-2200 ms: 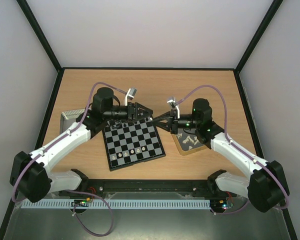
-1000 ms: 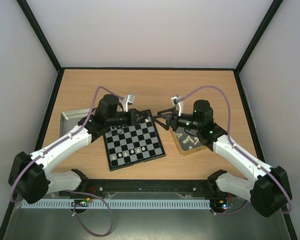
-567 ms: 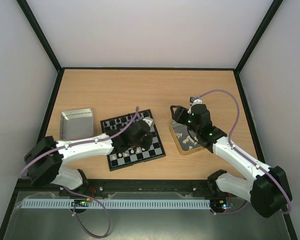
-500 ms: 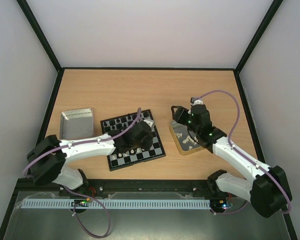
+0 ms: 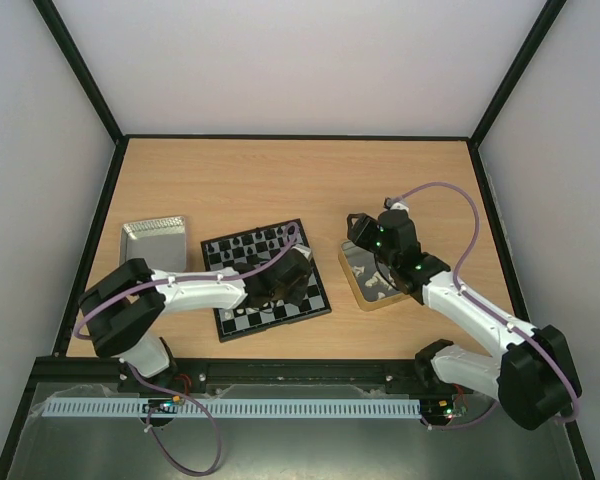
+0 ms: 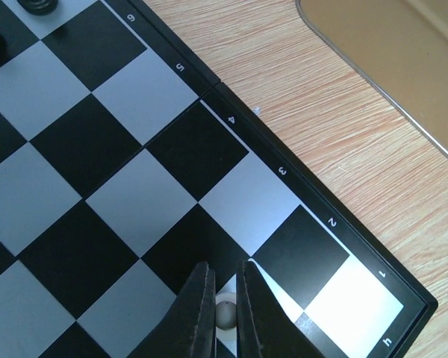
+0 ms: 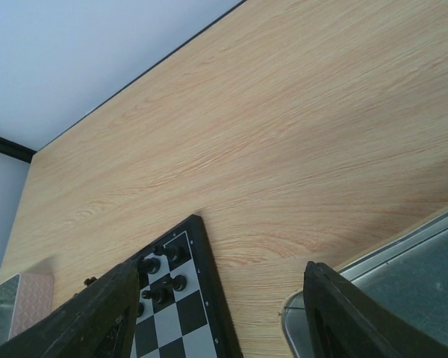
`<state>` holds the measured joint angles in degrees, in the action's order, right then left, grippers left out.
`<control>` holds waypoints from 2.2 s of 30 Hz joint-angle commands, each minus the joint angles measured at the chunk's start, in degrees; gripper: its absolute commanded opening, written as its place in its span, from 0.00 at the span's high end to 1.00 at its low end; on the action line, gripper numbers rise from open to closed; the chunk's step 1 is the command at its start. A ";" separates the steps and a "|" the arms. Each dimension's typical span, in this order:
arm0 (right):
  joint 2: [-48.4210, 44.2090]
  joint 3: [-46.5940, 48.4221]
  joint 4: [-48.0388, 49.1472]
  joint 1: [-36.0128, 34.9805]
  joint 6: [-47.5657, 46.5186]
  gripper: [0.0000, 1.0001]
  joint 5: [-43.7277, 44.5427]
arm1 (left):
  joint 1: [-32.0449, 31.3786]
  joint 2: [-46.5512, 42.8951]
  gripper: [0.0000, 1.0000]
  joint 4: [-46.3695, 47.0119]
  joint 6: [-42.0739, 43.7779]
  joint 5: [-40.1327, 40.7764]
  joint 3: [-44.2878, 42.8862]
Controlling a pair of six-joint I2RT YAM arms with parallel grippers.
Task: Set up the chess pieces on the board
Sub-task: Place the chess piece on the chessboard, then pick up the chess piece from the storage box.
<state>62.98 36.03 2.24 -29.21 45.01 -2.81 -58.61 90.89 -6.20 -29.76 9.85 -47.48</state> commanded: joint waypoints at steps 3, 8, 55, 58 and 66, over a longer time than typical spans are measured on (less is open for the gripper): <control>0.82 -0.45 -0.91 0.39 0.58 0.40 1.83 | -0.36 1.68 0.98 3.00 0.78 -0.63 1.05; 1.00 -0.37 -0.97 0.57 0.60 0.41 1.77 | -0.53 1.92 0.97 3.22 0.39 -0.81 1.69; 6.94 5.89 -24.18 6.07 -1.04 0.47 0.07 | 8.82 -15.29 0.54 -0.51 -3.06 -6.85 -0.42; 10.25 6.09 -24.65 6.09 -2.25 0.54 -4.31 | 11.41 -17.53 0.52 0.91 -3.98 -9.44 0.91; 18.44 5.78 -22.12 6.01 -4.66 0.63 -11.89 | 13.67 -19.25 0.50 2.65 -5.04 -12.88 2.64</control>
<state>78.83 40.80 -19.25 -23.27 42.35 -10.50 -45.47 72.42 -4.97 -33.93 -0.49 -46.02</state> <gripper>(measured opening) 0.386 0.496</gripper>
